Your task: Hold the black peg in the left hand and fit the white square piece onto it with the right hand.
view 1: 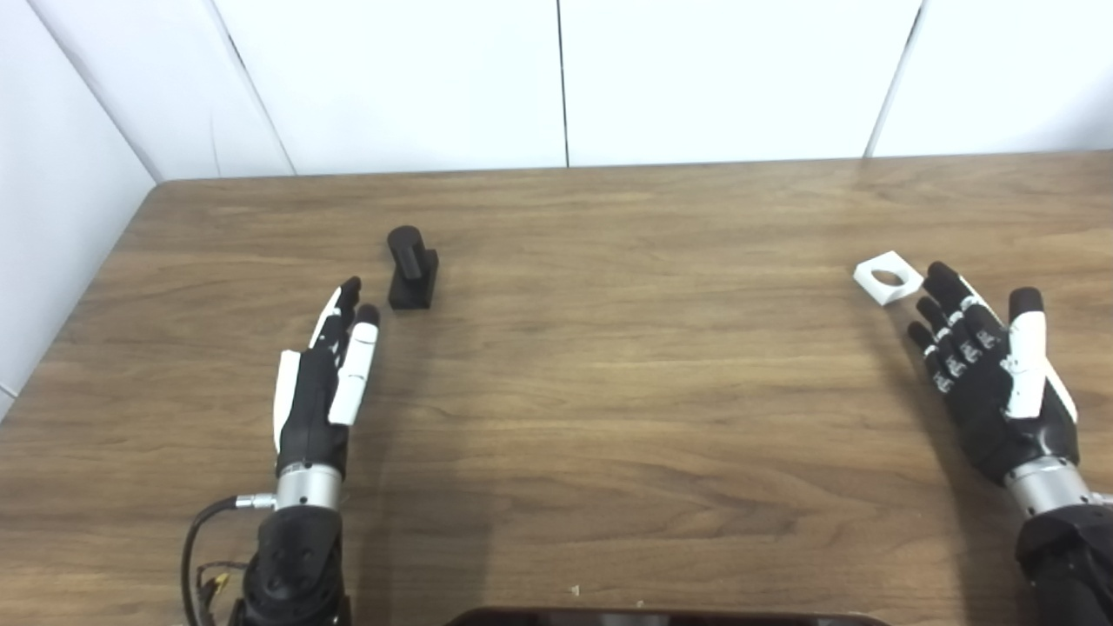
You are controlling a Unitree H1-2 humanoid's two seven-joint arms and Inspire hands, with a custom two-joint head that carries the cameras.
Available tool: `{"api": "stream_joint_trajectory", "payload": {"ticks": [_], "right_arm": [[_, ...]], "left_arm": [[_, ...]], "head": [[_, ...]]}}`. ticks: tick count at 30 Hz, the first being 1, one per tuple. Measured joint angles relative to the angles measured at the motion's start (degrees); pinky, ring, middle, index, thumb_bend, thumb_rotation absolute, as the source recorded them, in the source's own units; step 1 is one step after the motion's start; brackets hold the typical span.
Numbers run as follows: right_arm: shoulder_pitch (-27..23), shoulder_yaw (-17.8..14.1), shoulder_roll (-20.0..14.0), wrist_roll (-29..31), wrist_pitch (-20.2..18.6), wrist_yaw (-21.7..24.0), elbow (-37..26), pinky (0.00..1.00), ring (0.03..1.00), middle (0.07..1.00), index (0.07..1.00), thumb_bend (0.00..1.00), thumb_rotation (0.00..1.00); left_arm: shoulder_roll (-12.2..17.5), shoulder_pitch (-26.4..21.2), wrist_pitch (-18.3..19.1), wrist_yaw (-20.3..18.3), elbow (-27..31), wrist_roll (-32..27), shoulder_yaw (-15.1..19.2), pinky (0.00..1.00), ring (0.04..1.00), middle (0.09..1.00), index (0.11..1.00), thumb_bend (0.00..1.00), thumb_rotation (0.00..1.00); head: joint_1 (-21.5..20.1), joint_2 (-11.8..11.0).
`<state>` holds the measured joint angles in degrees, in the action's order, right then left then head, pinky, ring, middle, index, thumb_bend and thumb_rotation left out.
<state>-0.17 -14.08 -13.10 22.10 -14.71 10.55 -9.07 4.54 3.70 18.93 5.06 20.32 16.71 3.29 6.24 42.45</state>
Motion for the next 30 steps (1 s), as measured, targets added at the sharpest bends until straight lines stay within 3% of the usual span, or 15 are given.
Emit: {"api": "stream_joint_trajectory", "payload": {"ticks": [2,7,14,19,30], "right_arm": [[-0.03,0.11,0.0,-0.02,0.28,0.07,0.3,1.0,1.0,0.997,0.922,0.63,1.0],[-0.21,0.42,0.26,-0.45,1.49,-0.16,1.01,1.0,1.0,0.996,0.913,0.65,1.0],[-0.31,0.78,0.63,-1.17,2.3,-0.66,1.32,1.0,1.0,0.998,0.915,0.66,1.0],[-0.3,0.97,0.58,-1.19,2.8,-0.58,1.53,1.0,1.0,1.0,0.92,0.65,1.0],[0.06,1.59,0.57,-2.14,4.52,-0.37,1.85,1.0,1.0,0.998,0.908,0.65,1.0]], "left_arm": [[0.13,-1.35,2.08,0.17,0.46,3.6,-0.59,0.94,0.968,0.967,0.922,0.6,0.86],[0.84,-3.08,7.53,-0.76,1.47,12.45,-2.74,0.97,0.999,0.975,0.924,0.6,0.7],[0.9,-5.55,8.1,-1.38,0.6,23.27,-4.63,0.9,1.0,0.955,0.888,0.71,0.6],[1.19,-7.98,8.17,-2.72,-2.57,29.82,-5.41,0.89,0.992,0.95,0.874,0.73,0.56],[3.38,-11.3,8.15,-3.32,-8.92,34.74,-6.68,0.9,0.97,0.938,0.859,0.73,0.55]], "head": [[0.18,-0.79],[0.18,-1.32],[0.09,-2.55],[-0.09,-3.25],[-0.35,-4.04]]}}
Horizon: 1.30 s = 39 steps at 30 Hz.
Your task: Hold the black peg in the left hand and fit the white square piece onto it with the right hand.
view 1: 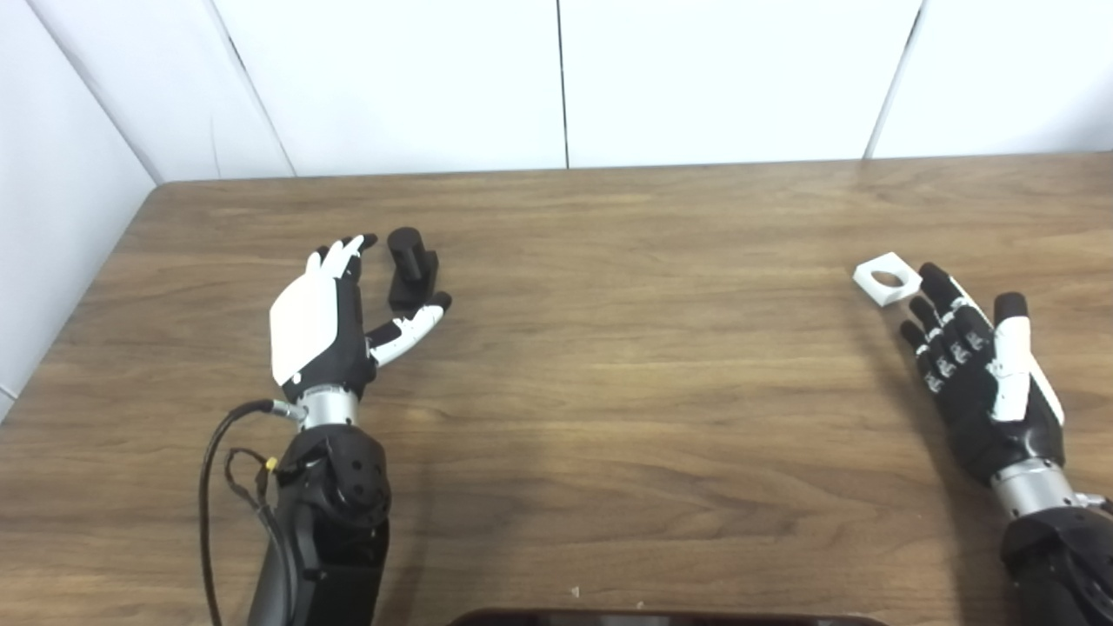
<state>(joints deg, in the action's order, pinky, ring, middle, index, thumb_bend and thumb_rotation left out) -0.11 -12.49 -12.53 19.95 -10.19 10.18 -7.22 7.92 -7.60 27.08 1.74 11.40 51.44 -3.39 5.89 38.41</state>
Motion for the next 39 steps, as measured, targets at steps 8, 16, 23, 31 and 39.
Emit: {"api": "stream_joint_trajectory", "payload": {"ticks": [8,16,23,31,39], "right_arm": [[0.47,0.14,0.0,-0.18,0.92,0.53,0.03,0.99,1.0,0.996,0.915,0.64,1.0],[0.8,0.22,-0.03,-0.15,2.91,1.12,0.9,0.98,1.0,1.0,0.912,0.65,1.0],[0.82,0.17,-0.03,-0.1,3.53,1.16,1.23,0.97,1.0,1.0,0.905,0.66,1.0],[0.9,0.17,-0.22,0.06,3.66,1.22,1.29,0.97,1.0,0.994,0.902,0.67,1.0],[0.92,0.32,-0.62,-0.06,3.93,1.46,1.52,0.97,1.0,1.0,0.902,0.68,1.0]], "left_arm": [[0.22,-3.54,0.0,-0.24,-5.57,2.7,-0.52,0.93,0.974,0.935,0.85,0.73,0.55],[0.29,-5.99,-0.03,0.46,-9.8,3.61,-0.31,0.94,0.981,0.934,0.834,0.73,0.53],[1.52,-8.23,-0.25,2.42,-13.54,3.37,-0.7,0.95,0.981,0.937,0.826,0.73,0.53],[1.86,-8.93,-0.32,3.3,-14.81,1.8,-0.83,0.96,0.989,0.944,0.841,0.72,0.5],[1.56,-8.53,-0.42,4.96,-14.76,-0.18,-0.89,0.94,0.985,0.937,0.864,0.73,0.5]], "head": [[0.26,-0.62],[0.26,-1.23],[0.44,-1.5],[0.53,-1.32],[0.53,-1.5]]}}
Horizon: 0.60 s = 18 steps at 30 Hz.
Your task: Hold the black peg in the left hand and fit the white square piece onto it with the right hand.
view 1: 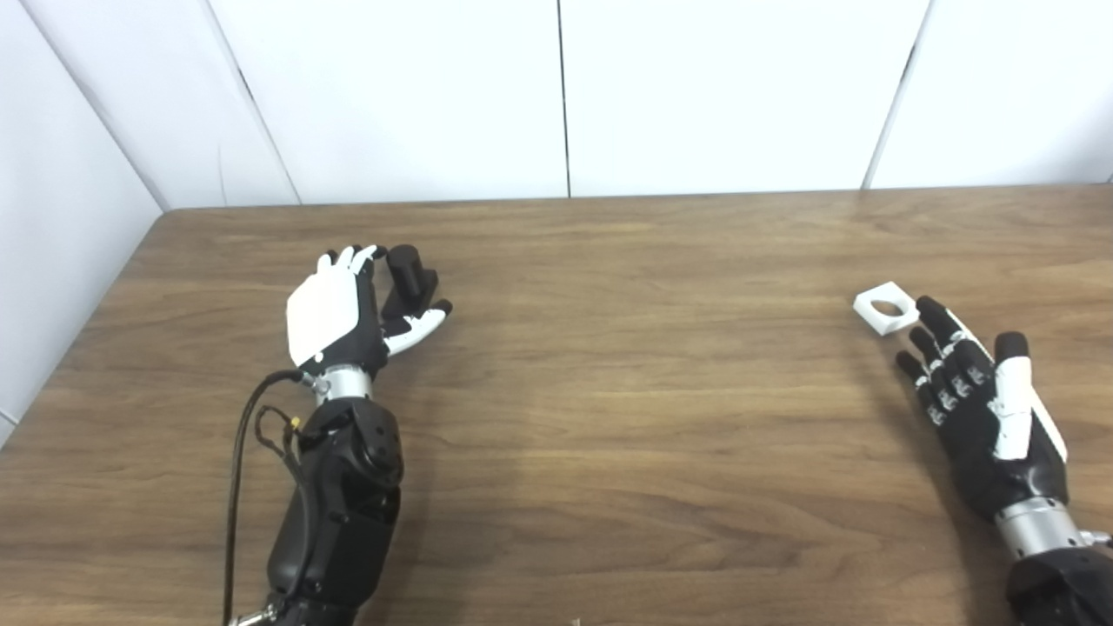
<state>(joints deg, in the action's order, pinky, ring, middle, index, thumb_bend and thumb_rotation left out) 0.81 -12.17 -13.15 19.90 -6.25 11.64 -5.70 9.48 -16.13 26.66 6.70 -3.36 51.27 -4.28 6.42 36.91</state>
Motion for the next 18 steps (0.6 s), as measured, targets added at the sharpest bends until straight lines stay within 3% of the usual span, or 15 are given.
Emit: {"api": "stream_joint_trajectory", "payload": {"ticks": [11,18], "right_arm": [[-0.03,0.18,-0.29,0.03,0.05,0.24,0.17,0.98,1.0,0.996,0.904,0.67,1.0],[-0.05,0.77,-0.66,-0.01,0.15,0.77,0.24,0.99,1.0,0.998,0.908,0.71,0.98]], "left_arm": [[-0.37,2.62,-3.64,3.91,2.26,-2.89,-0.71,0.83,0.954,0.911,0.852,0.73,0.42],[-0.52,3.29,-6.47,6.25,3.57,-4.34,-0.85,0.83,0.955,0.915,0.874,0.73,0.43]], "head": [[0.18,-0.35],[0.53,-0.26]]}}
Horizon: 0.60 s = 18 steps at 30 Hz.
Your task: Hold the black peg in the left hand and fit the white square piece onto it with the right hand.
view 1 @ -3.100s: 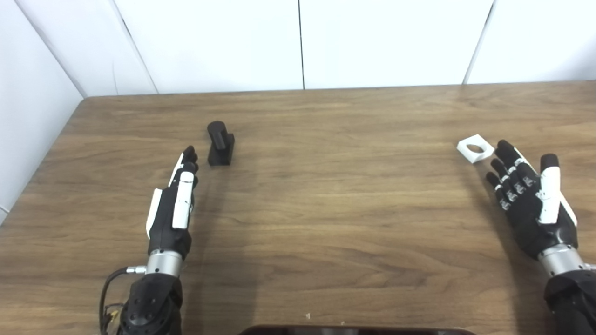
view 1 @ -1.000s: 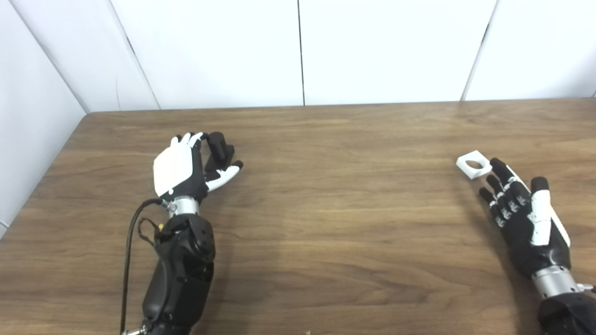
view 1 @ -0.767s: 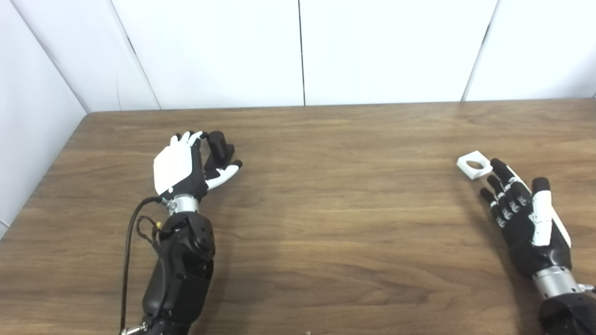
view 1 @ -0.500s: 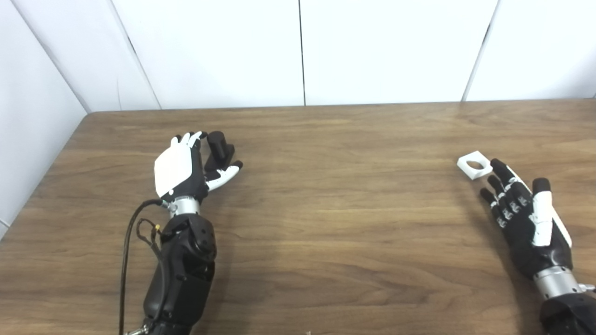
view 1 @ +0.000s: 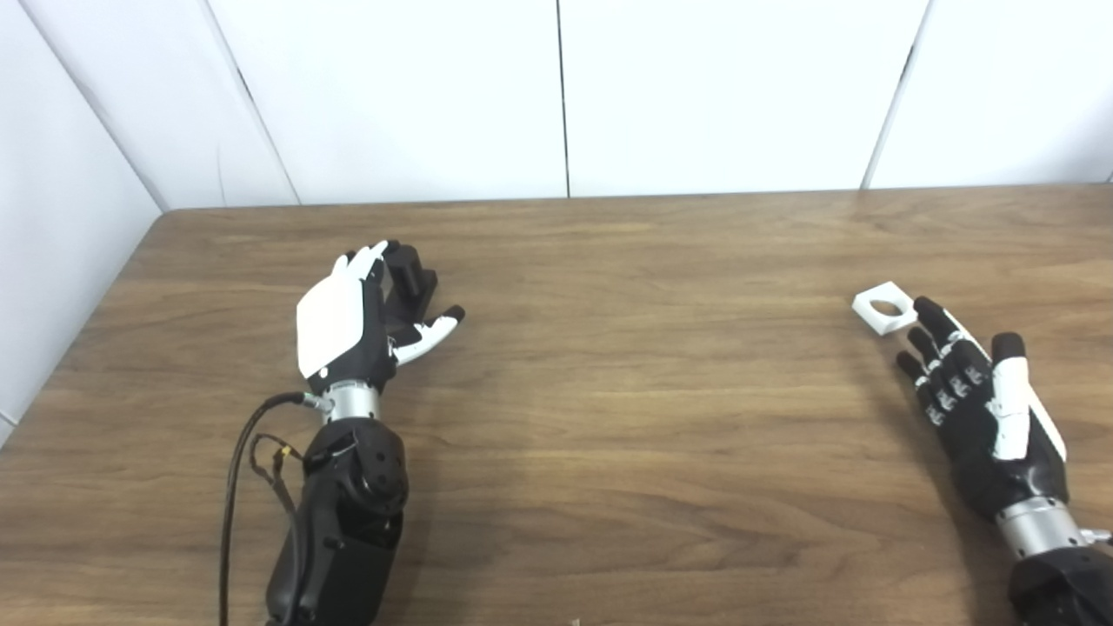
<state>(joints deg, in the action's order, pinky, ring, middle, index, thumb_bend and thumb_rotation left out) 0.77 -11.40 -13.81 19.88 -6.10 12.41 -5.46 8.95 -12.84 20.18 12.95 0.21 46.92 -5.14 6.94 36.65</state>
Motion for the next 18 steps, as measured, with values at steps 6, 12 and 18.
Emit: {"api": "stream_joint_trajectory", "payload": {"ticks": [6,12,18], "right_arm": [[0.02,0.09,-0.43,0.3,-0.02,0.62,0.11,0.99,1.0,1.0,0.908,0.69,0.99],[0.03,0.08,-0.82,0.92,-0.07,0.84,0.27,0.99,1.0,1.0,0.91,0.69,0.98],[0.02,0.18,-1.19,1.17,-0.02,1.19,0.48,1.0,1.0,1.0,0.916,0.69,0.97]], "left_arm": [[-0.8,-0.01,1.48,0.52,0.02,0.12,0.14,0.84,0.962,0.921,0.884,0.74,0.42],[-1.22,-0.04,3.61,0.69,-0.03,0.52,0.34,0.86,0.976,0.932,0.901,0.74,0.41],[-1.23,-0.65,5.39,1.06,-1.55,0.63,0.55,0.86,0.977,0.933,0.897,0.74,0.42]], "head": [[0.18,0.09],[0.61,0.18],[0.97,0.18]]}}
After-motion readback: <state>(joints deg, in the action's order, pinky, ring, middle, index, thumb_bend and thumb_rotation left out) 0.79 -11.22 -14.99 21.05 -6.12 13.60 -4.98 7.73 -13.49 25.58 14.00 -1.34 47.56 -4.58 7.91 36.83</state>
